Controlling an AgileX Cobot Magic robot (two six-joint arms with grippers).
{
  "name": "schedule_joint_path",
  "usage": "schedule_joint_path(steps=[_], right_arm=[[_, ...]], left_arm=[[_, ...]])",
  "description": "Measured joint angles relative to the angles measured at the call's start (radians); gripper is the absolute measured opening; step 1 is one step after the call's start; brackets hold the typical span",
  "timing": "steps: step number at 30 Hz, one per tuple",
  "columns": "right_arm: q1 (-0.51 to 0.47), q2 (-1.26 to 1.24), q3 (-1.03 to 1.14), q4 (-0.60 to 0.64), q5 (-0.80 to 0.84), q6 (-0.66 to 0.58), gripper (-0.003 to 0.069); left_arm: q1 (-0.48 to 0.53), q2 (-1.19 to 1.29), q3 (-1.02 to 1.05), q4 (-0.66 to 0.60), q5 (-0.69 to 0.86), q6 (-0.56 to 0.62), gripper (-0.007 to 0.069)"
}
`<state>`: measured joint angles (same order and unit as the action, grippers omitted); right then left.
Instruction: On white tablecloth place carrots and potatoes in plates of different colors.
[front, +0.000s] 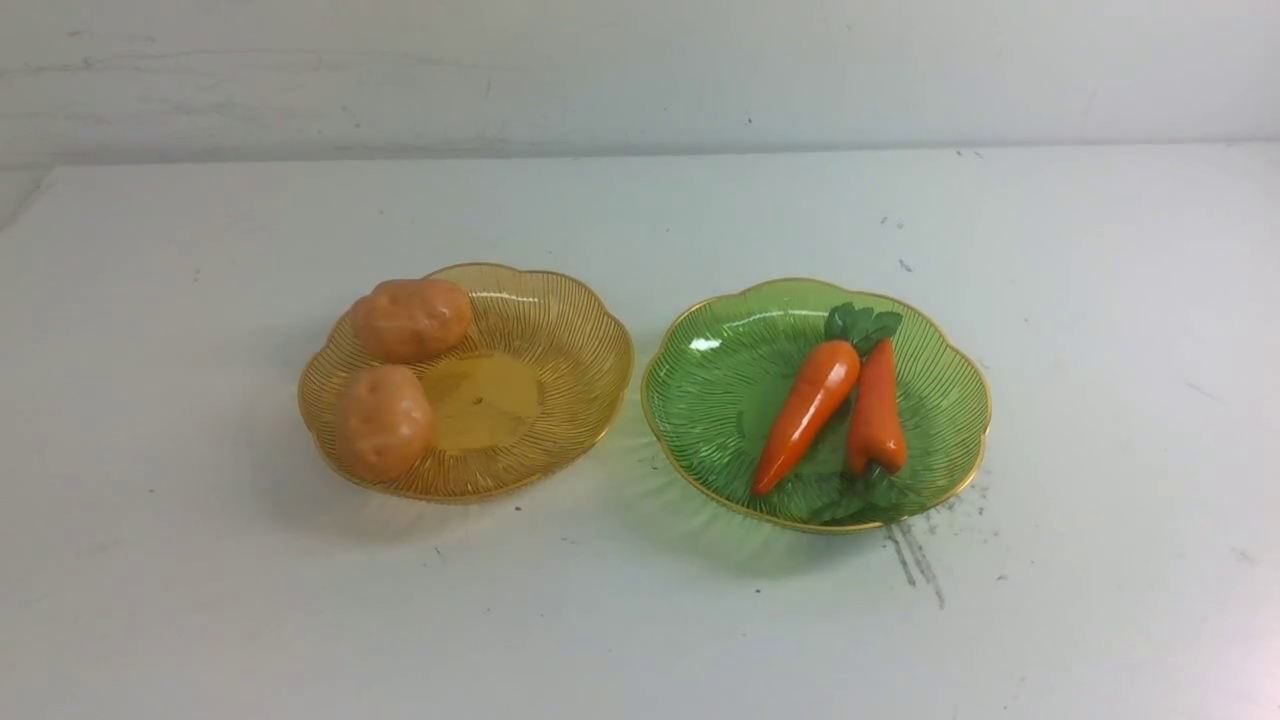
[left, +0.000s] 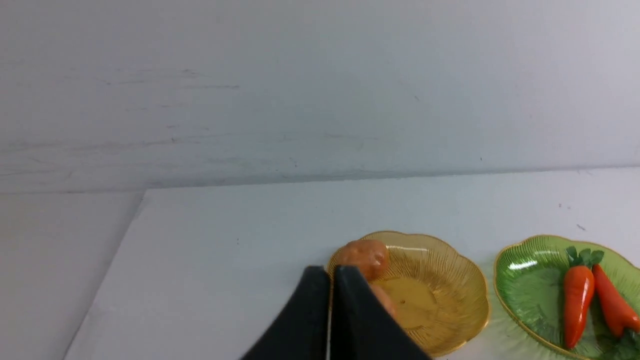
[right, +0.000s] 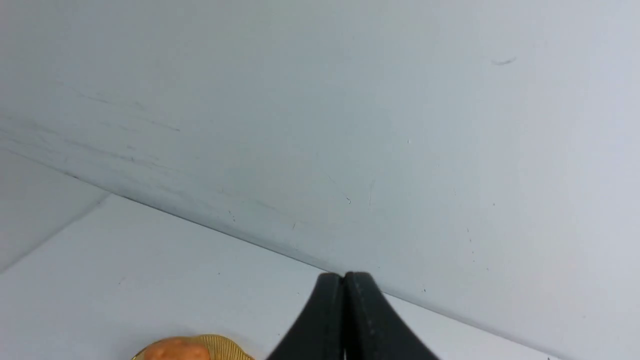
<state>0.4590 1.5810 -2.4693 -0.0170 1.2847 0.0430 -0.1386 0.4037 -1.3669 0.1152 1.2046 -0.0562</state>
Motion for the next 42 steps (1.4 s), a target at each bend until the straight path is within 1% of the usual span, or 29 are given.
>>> schedule_joint_path(steps=[1,2,3,5,6,9,10,11,12,13,14,15,18,19,20,21,22,23,24,25,26,27,28,30,32,38,42], right_arm=[[0.000,-0.042,0.033,0.000,0.000,-0.006,-0.0015],[0.000,-0.047,0.044,0.000,0.000,-0.006,-0.0015],[0.000,-0.093,0.097,0.000,0.000,-0.008,-0.0015],[0.000,-0.158,0.179,0.000,0.000,-0.010,-0.0015],[0.000,-0.166,0.189,0.000,0.000,-0.010,-0.0015],[0.000,-0.315,0.385,0.000,0.000,-0.010,-0.0015],[0.000,-0.337,0.413,0.000,-0.001,-0.010,-0.0015],[0.000,-0.446,0.550,-0.004,-0.022,-0.006,-0.0015],[0.000,-0.459,0.566,-0.006,-0.027,-0.004,-0.0015],[0.000,-0.585,0.720,-0.021,-0.089,0.015,-0.0015],[0.000,-0.661,0.811,-0.034,-0.133,0.028,-0.0015],[0.000,-0.676,0.830,-0.037,-0.143,0.028,-0.0015],[0.000,-0.962,1.170,-0.109,-0.319,0.102,-0.0015],[0.000,-0.978,1.188,-0.114,-0.329,0.112,-0.0015],[0.000,-1.040,1.261,-0.139,-0.367,0.131,-0.0015],[0.000,-1.158,1.401,-0.176,-0.437,0.169,-0.0015],[0.000,-1.214,1.466,-0.190,-0.469,0.185,-0.0015],[0.000,-1.227,1.482,-0.192,-0.477,0.190,-0.0015],[0.000,-1.345,1.614,-0.206,-0.542,0.214,-0.0015],[0.000,-1.405,1.679,-0.210,-0.579,0.224,-0.0015],[0.000,-1.417,1.679,-0.212,-0.579,0.226,-0.0015],[0.000,-1.507,1.790,-0.216,-0.649,0.234,-0.0015],[0.000,-1.516,1.800,-0.216,-0.656,0.236,-0.0015],[0.000,-1.590,1.903,-0.213,-0.739,0.257,-0.0015],[0.000,-1.597,1.940,-0.201,-0.783,0.280,-0.0015],[0.000,-1.598,1.962,-0.195,-0.872,0.297,-0.0015],[0.000,-1.598,1.962,-0.197,-0.877,0.297,-0.0015]], left_arm=[[0.000,-0.061,0.074,0.001,-0.058,-0.011,-0.0003],[0.000,-0.068,0.092,0.001,-0.072,-0.011,-0.0003],[0.000,-0.114,0.160,-0.002,-0.124,-0.016,-0.0003],[0.000,-0.152,0.239,-0.014,-0.176,-0.018,-0.0003],[0.000,-0.154,0.246,-0.017,-0.180,-0.018,-0.0003],[0.000,-0.171,0.359,-0.059,-0.233,-0.019,-0.0003],[0.000,-0.171,0.371,-0.064,-0.240,-0.019,-0.0003],[0.000,-0.171,0.419,-0.084,-0.266,-0.019,-0.0003],[0.000,-0.171,0.431,-0.089,-0.274,-0.019,-0.0003],[0.000,-0.171,0.475,-0.106,-0.312,-0.019,-0.0003],[0.000,-0.171,0.505,-0.115,-0.346,-0.019,-0.0003],[0.000,-0.171,0.505,-0.115,-0.346,-0.019,-0.0003],[0.000,-0.171,0.573,-0.140,-0.457,-0.019,-0.0003],[0.000,-0.171,0.579,-0.142,-0.467,-0.019,-0.0003],[0.000,-0.171,0.590,-0.145,-0.485,-0.019,-0.0003],[0.000,-0.171,0.608,-0.156,-0.527,-0.019,-0.0003],[0.000,-0.171,0.615,-0.163,-0.540,-0.019,-0.0003],[0.000,-0.171,0.618,-0.166,-0.546,-0.019,-0.0003],[0.000,-0.171,0.624,-0.176,-0.563,-0.019,-0.0003],[0.000,-0.171,0.627,-0.181,-0.572,-0.019,-0.0003],[0.000,-0.171,0.628,-0.182,-0.572,-0.019,-0.0003],[0.000,-0.171,0.628,-0.183,-0.585,-0.019,-0.0003],[0.000,-0.171,0.628,-0.183,-0.587,-0.019,-0.0003],[0.000,-0.171,0.628,-0.184,-0.589,-0.019,-0.0003],[0.000,-0.171,0.628,-0.184,-0.589,-0.019,-0.0003],[0.000,-0.171,0.628,-0.185,-0.581,-0.019,-0.0003],[0.000,-0.171,0.628,-0.184,-0.581,-0.015,-0.0003]])
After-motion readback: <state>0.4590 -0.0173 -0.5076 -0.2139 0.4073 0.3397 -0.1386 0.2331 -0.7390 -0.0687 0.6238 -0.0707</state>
